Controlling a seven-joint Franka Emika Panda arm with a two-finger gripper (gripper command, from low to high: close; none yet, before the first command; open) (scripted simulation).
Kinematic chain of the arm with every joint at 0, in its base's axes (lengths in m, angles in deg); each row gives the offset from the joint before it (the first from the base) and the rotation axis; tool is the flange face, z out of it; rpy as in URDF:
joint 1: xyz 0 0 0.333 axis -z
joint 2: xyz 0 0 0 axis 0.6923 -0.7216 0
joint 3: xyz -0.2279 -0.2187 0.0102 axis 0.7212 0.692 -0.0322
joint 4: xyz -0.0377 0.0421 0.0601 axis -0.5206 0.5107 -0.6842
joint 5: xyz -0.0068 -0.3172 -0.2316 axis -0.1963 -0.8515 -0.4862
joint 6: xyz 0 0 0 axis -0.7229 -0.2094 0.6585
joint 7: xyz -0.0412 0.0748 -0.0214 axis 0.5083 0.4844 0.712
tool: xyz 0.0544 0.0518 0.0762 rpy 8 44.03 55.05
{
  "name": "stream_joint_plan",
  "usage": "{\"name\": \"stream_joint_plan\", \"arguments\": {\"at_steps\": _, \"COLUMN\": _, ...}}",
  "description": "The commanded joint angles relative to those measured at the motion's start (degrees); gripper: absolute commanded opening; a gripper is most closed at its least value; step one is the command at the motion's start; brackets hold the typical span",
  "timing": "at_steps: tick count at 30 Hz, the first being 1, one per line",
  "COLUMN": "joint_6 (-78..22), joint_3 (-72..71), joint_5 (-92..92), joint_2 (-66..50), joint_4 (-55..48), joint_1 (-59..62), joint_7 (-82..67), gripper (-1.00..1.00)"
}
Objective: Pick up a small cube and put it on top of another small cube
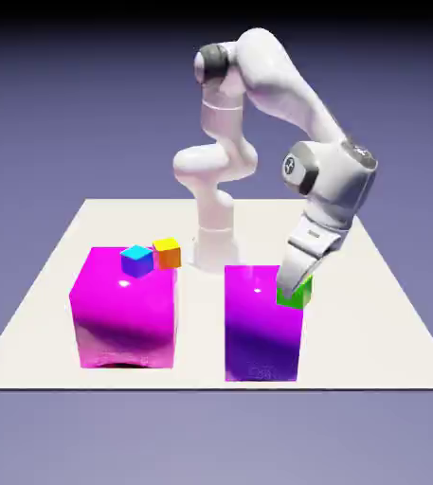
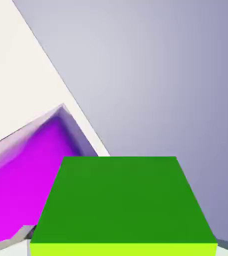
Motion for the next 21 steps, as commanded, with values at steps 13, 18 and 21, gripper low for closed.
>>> {"name": "stream_joint_plan", "arguments": {"at_steps": 13, "joint_6": -16.0, "joint_3": 4.53, "joint_5": 10.64, "joint_2": 22.4, "joint_4": 15.78, "joint_1": 24.0, "joint_7": 28.75, "gripper": -1.0}}
{"name": "stream_joint_plan", "arguments": {"at_steps": 18, "joint_6": -5.87, "joint_3": 4.74, "joint_5": 10.47, "joint_2": 22.16, "joint_4": 25.68, "joint_1": 24.14, "joint_7": 28.74, "gripper": -1.0}}
{"name": "stream_joint_plan", "arguments": {"at_steps": 21, "joint_6": -7.99, "joint_3": 4.69, "joint_5": 10.5, "joint_2": 22.21, "joint_4": 23.61, "joint_1": 24.11, "joint_7": 28.74, "gripper": 1.0}}
